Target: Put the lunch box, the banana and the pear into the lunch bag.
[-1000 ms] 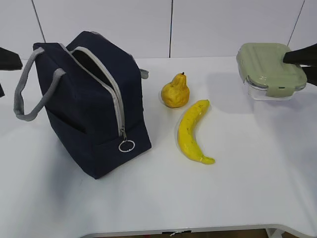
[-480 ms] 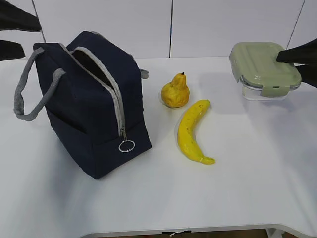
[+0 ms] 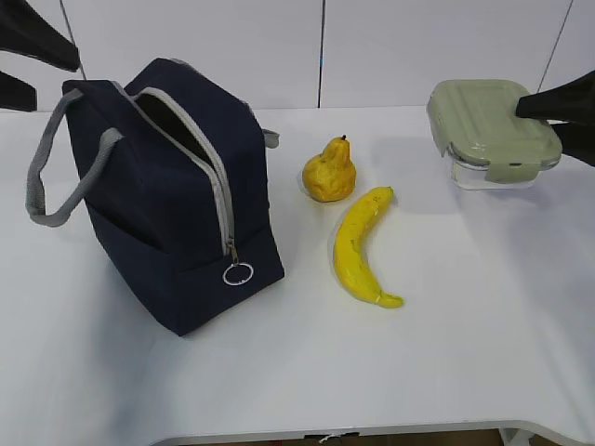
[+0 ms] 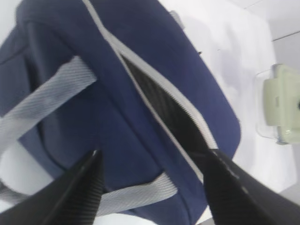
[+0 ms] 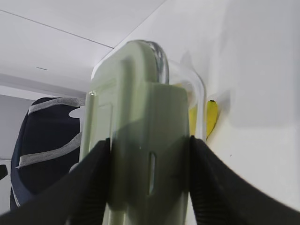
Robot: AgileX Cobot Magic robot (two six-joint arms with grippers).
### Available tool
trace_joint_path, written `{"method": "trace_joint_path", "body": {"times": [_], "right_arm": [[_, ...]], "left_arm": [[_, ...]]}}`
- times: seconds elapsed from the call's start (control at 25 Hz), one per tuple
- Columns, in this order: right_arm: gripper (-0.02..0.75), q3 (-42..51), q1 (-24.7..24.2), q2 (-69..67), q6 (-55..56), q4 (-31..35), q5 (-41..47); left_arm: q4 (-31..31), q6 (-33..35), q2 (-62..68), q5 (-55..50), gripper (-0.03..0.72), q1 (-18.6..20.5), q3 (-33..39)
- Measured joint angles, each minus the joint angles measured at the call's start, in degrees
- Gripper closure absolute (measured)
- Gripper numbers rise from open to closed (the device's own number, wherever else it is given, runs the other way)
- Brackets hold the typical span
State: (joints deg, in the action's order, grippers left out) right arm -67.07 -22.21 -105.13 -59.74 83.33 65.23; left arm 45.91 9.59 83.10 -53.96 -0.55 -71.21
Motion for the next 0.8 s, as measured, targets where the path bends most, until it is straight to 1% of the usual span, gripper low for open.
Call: {"method": "trace_joint_path", "body": {"times": [0.12, 0.2, 0.28, 0.44, 0.56, 0.68, 0.8], "right_arm": [[0.351, -0.2, 0.0, 0.0, 0.0, -0.2, 0.0], [0.351, -1.3, 0.0, 0.0, 0.3, -1.5, 0.0], [0.351, -2.9, 0.2, 0.0, 1.4, -3.0, 0.0], [0.351, -6.1, 1.2, 0.0, 3.8, -5.5, 0.2], [0.351, -7.3, 2.3, 0.0, 4.9, -6.2, 0.7], [0.351, -7.4, 2.5, 1.1, 5.3, -6.2, 1.0], [0.351, -7.4, 2.5, 2.4, 5.6, -6.2, 1.4]], "left_arm": [[-6.3, -4.5, 0.0, -1.5, 0.199, -0.5, -2.1], [-8.2, -6.3, 0.1, -1.8, 0.199, -1.1, -2.4], [-7.8, -7.1, 0.7, -1.4, 0.198, -1.8, -2.6], [-7.1, -8.5, 3.4, -1.3, 0.198, -4.6, -2.7], [-7.1, -8.9, 5.5, -0.6, 0.198, -6.7, -2.7], [-7.3, -9.0, 6.0, 0.3, 0.198, -7.2, -2.7], [-8.8, -9.6, 6.1, 0.7, 0.197, -7.2, -2.7]]}}
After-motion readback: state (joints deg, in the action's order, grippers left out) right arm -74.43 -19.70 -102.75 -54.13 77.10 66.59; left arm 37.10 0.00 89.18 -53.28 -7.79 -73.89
